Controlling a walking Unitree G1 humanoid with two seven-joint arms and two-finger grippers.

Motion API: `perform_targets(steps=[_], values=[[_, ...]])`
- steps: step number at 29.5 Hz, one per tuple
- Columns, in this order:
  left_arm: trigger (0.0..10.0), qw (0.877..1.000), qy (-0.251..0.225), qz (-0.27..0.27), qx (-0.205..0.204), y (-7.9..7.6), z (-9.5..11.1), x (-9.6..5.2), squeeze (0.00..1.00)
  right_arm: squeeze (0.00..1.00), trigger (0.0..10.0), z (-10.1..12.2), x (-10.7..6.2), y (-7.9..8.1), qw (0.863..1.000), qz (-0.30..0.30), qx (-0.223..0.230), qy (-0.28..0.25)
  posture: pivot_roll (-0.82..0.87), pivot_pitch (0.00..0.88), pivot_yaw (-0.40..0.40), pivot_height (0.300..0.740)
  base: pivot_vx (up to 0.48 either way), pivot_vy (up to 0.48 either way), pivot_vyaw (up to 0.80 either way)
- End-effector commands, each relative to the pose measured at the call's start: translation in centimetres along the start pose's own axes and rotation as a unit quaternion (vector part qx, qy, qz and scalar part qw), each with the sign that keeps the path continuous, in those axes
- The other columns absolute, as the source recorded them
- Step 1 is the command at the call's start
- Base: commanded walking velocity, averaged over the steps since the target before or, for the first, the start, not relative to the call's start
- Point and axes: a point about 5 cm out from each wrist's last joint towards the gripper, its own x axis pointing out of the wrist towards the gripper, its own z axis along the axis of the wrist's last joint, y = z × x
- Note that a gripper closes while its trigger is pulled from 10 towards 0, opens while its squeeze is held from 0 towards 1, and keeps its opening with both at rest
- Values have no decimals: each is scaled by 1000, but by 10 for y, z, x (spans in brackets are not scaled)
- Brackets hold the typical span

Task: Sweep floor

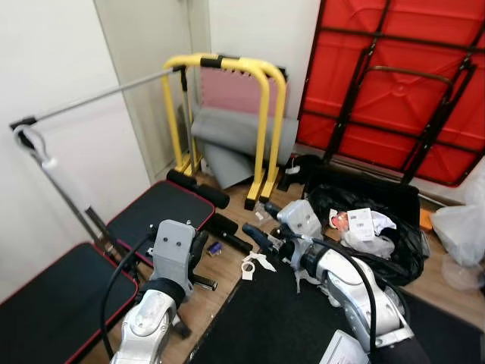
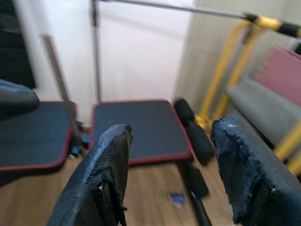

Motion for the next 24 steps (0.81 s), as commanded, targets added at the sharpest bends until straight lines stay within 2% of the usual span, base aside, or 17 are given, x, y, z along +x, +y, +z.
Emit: perform_targets(steps=[1,8,12,14,19,24], values=[[10000,1000,-2,0,-5,2,2,-1,0,0,10000,2,1,-2,1000,1,-7,0,-107,0,-36,740,0,0,800],[10000,1000,-10,11,7,5,7,-1,0,0,10000,14,4,-18,998,-14,-54,-15,-108,0,-32,740,0,0,800],[10000,1000,-11,13,6,6,9,-1,0,0,10000,21,4,-27,999,-7,-47,-22,-109,0,-29,740,0,0,800],[10000,1000,-11,13,6,6,9,-1,0,0,10000,21,4,-27,999,-7,-47,-22,-109,0,-29,740,0,0,800],[10000,1000,-14,27,1,11,12,2,0,0,10000,18,5,-15,999,27,-29,-10,-104,0,-30,740,0,0,800],[10000,999,-15,29,0,11,13,2,0,0,10000,16,6,-16,999,28,-33,-3,-103,0,-34,740,0,0,800]])
